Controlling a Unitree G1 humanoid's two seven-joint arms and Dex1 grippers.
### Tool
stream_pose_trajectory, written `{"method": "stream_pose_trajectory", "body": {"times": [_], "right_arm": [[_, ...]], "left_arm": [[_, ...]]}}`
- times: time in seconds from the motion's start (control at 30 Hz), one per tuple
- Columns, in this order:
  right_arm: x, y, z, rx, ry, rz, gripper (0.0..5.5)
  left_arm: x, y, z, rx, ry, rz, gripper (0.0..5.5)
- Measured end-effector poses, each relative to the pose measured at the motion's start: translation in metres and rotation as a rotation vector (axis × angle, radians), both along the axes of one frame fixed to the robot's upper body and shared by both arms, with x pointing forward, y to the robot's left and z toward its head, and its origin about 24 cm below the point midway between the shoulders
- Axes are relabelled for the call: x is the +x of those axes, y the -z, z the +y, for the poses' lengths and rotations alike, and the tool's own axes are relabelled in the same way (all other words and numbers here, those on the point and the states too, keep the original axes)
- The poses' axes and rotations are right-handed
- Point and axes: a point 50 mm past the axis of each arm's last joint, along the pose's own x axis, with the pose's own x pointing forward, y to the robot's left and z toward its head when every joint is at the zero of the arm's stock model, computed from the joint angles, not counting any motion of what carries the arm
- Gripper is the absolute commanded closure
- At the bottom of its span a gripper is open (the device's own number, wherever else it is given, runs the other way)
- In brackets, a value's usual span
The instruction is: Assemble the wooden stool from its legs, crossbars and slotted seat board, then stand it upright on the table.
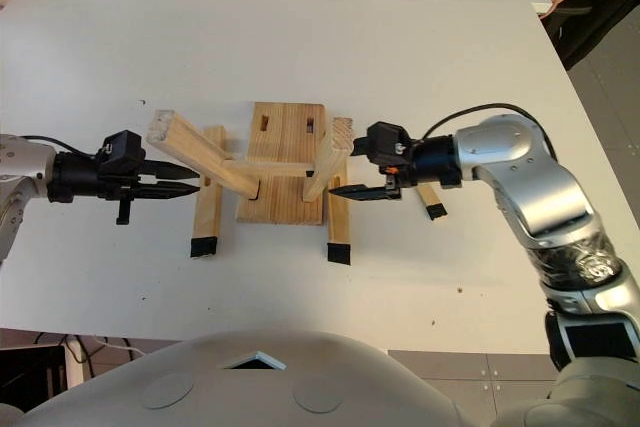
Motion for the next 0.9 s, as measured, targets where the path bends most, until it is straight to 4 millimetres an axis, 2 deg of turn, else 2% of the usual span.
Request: {"method": "stream_pose_trajectory", "body": {"times": [0.1,0.17,0.23,0.37,0.5,0.63,0.8,0.9], "right_arm": [[-0.001,0.012,-0.014,-0.058,0.079,-0.019,2.48],[0.001,0.021,-0.018,-0.065,0.154,-0.047,2.48],[0.001,0.03,-0.011,-0.028,0.208,-0.064,2.48],[-0.004,0.044,0.005,0.024,0.216,-0.048,2.48],[-0.006,0.061,0.018,0.03,0.215,-0.016,2.48],[-0.011,0.084,0.02,-0.007,0.219,0.028,2.48],[-0.014,0.086,0.014,-0.001,0.212,0.017,2.48],[-0.015,0.084,-0.003,-0.034,0.242,-0.001,2.48]], "left_arm": [[-0.01,0.008,-0.003,-0.017,-0.043,0.006,4.44],[-0.014,0.021,-0.009,-0.051,-0.11,-0.011,4.44],[-0.018,0.036,-0.016,-0.043,-0.185,-0.055,4.44],[-0.022,0.051,-0.025,-0.042,-0.226,-0.085,4.44],[-0.02,0.063,-0.02,0.049,-0.247,-0.143,4.44],[-0.018,0.071,-0.016,0.095,-0.226,-0.204,4.44],[-0.013,0.072,-0.008,0.136,-0.224,-0.256,4.44],[-0.012,0.072,0.002,0.157,-0.255,-0.264,4.44]]}}
